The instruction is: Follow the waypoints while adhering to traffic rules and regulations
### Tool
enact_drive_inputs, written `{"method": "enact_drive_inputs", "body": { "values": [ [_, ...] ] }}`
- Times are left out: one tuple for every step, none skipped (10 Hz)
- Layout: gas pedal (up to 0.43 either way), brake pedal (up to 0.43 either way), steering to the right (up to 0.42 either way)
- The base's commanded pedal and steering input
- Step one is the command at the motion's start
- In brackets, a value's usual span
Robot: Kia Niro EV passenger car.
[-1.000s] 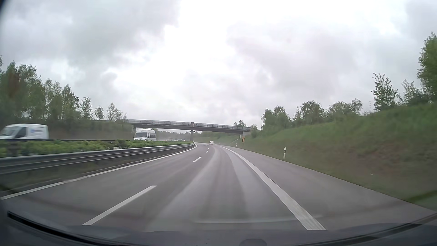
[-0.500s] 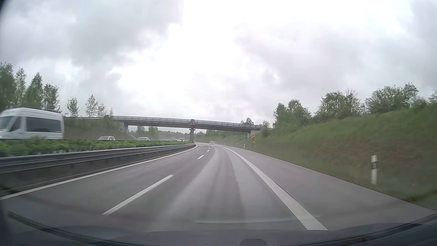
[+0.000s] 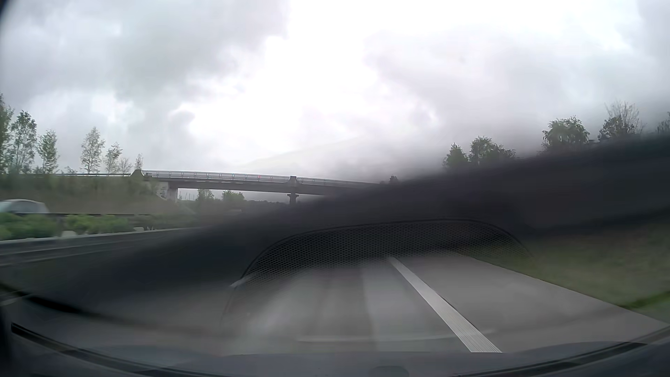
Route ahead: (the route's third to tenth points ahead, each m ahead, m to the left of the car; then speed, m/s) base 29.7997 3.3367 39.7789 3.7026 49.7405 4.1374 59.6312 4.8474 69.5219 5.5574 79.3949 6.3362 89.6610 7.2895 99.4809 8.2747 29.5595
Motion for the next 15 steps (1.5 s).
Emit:
{"method": "enact_drive_inputs", "body": {
  "values": [
    [0.287, 0.0, -0.01],
    [0.287, 0.0, -0.01],
    [0.287, 0.0, -0.01],
    [0.287, 0.0, -0.01],
    [0.287, 0.0, -0.01],
    [0.287, 0.0, -0.01],
    [0.287, 0.0, -0.01],
    [0.287, 0.0, -0.01],
    [0.287, 0.0, -0.01],
    [0.287, 0.0, -0.009],
    [0.287, 0.0, -0.009],
    [0.287, 0.0, -0.009],
    [0.287, 0.0, -0.009],
    [0.287, 0.0, -0.009],
    [0.287, 0.0, -0.009]
  ]
}}
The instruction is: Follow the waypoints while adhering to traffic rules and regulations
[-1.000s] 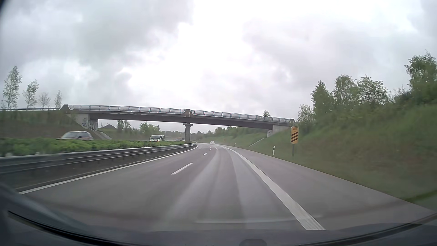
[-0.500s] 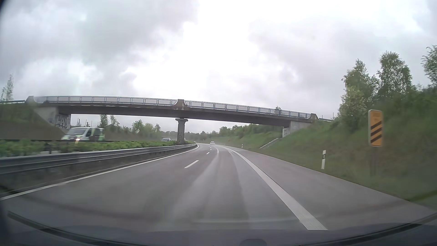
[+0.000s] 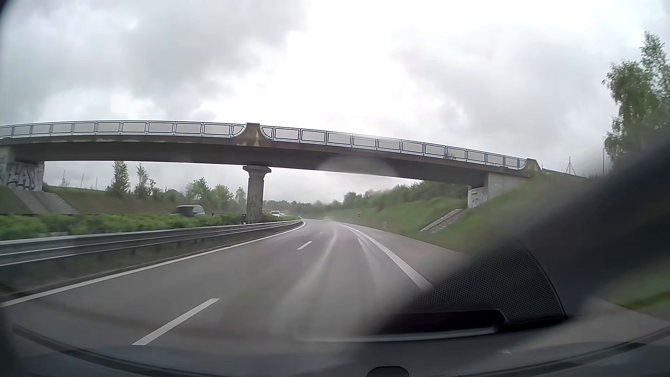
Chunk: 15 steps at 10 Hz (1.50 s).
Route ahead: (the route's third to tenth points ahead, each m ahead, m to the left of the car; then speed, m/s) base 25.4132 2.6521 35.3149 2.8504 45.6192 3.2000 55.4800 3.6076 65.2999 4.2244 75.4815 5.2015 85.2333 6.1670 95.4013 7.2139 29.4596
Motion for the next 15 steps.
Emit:
{"method": "enact_drive_inputs", "body": {
  "values": [
    [0.287, 0.0, -0.009],
    [0.287, 0.0, -0.009],
    [0.287, 0.0, -0.008],
    [0.287, 0.0, -0.008],
    [0.287, 0.0, -0.008],
    [0.287, 0.0, -0.008],
    [0.287, 0.0, -0.008],
    [0.287, 0.0, -0.008],
    [0.287, 0.0, -0.008],
    [0.287, 0.0, -0.007],
    [0.287, 0.0, -0.007],
    [0.287, 0.0, -0.007],
    [0.287, 0.0, -0.007],
    [0.287, 0.0, -0.007],
    [0.287, 0.0, -0.007]
  ]
}}
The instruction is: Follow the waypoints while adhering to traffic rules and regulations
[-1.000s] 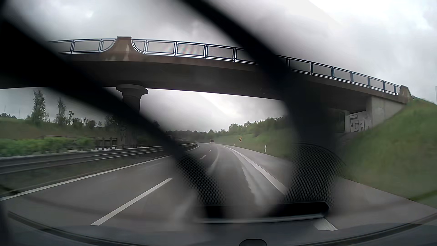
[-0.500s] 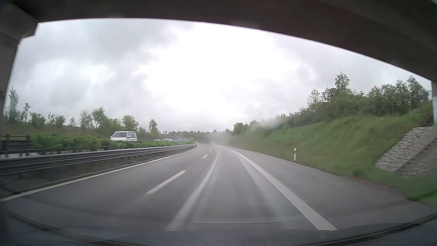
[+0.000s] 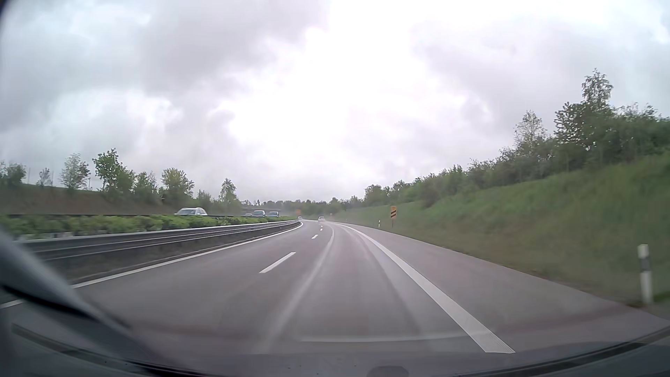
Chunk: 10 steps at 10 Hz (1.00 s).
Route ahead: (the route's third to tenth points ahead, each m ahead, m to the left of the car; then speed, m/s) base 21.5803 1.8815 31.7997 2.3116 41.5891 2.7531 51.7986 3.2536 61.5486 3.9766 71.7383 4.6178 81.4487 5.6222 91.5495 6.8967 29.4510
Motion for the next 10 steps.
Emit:
{"method": "enact_drive_inputs", "body": {
  "values": [
    [0.287, 0.0, -0.007],
    [0.287, 0.0, -0.007],
    [0.287, 0.0, -0.008],
    [0.287, 0.0, -0.008],
    [0.287, 0.0, -0.008],
    [0.287, 0.0, -0.009],
    [0.287, 0.0, -0.009],
    [0.287, 0.0, -0.009],
    [0.287, 0.0, -0.009],
    [0.287, 0.0, -0.009]
  ]
}}
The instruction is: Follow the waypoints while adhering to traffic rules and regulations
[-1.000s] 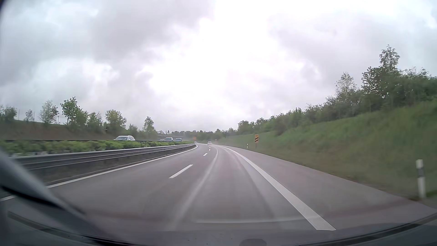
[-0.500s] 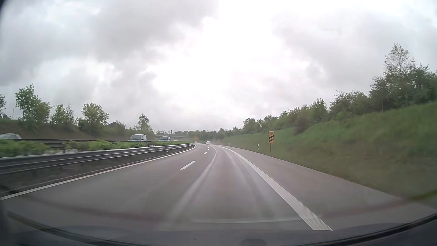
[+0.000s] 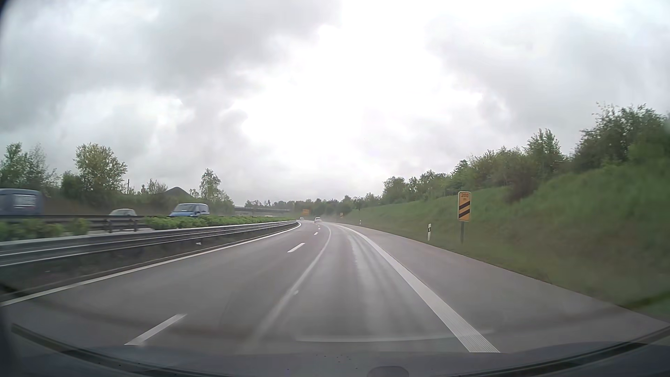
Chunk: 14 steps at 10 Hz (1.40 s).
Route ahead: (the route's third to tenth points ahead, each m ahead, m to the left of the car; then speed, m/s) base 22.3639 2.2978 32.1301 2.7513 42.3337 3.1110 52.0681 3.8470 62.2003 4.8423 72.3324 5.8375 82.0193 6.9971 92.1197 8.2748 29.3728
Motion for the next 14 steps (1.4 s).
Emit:
{"method": "enact_drive_inputs", "body": {
  "values": [
    [0.287, 0.0, -0.009],
    [0.287, 0.0, -0.009],
    [0.287, 0.0, -0.009],
    [0.287, 0.0, -0.009],
    [0.287, 0.0, -0.009],
    [0.287, 0.0, -0.009],
    [0.287, 0.0, -0.009],
    [0.287, 0.0, -0.009],
    [0.287, 0.0, -0.01],
    [0.287, 0.0, -0.009],
    [0.287, 0.0, -0.009],
    [0.287, 0.0, -0.01],
    [0.287, 0.0, -0.011],
    [0.287, 0.0, -0.011]
  ]
}}
